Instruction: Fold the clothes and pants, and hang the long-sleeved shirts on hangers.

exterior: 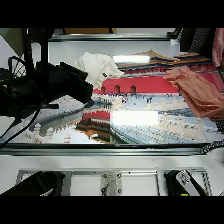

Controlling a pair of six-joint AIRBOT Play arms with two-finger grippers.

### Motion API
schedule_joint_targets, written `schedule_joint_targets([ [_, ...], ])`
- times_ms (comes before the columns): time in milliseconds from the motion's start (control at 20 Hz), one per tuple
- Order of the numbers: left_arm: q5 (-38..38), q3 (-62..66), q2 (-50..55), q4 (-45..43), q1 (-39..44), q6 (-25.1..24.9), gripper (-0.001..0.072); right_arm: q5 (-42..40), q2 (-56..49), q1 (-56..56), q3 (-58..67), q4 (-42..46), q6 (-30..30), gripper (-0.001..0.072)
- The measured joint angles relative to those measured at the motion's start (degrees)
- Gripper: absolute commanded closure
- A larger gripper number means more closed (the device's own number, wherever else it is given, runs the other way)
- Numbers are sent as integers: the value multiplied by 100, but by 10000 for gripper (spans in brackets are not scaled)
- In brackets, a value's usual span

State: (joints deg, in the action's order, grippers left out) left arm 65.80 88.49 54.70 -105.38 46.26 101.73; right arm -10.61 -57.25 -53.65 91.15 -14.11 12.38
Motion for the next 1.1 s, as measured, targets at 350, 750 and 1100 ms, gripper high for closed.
schedule_joint_targets([
  [350,2,0,-7,0,0,2,699,-278,-55,-72,-136,-175,-70,709],
  [750,-94,0,-7,0,-2,7,699,-197,7,-74,-450,-660,-76,599],
  [1100,-177,0,-7,0,-2,9,699,291,302,-66,-472,-713,-13,169],
])
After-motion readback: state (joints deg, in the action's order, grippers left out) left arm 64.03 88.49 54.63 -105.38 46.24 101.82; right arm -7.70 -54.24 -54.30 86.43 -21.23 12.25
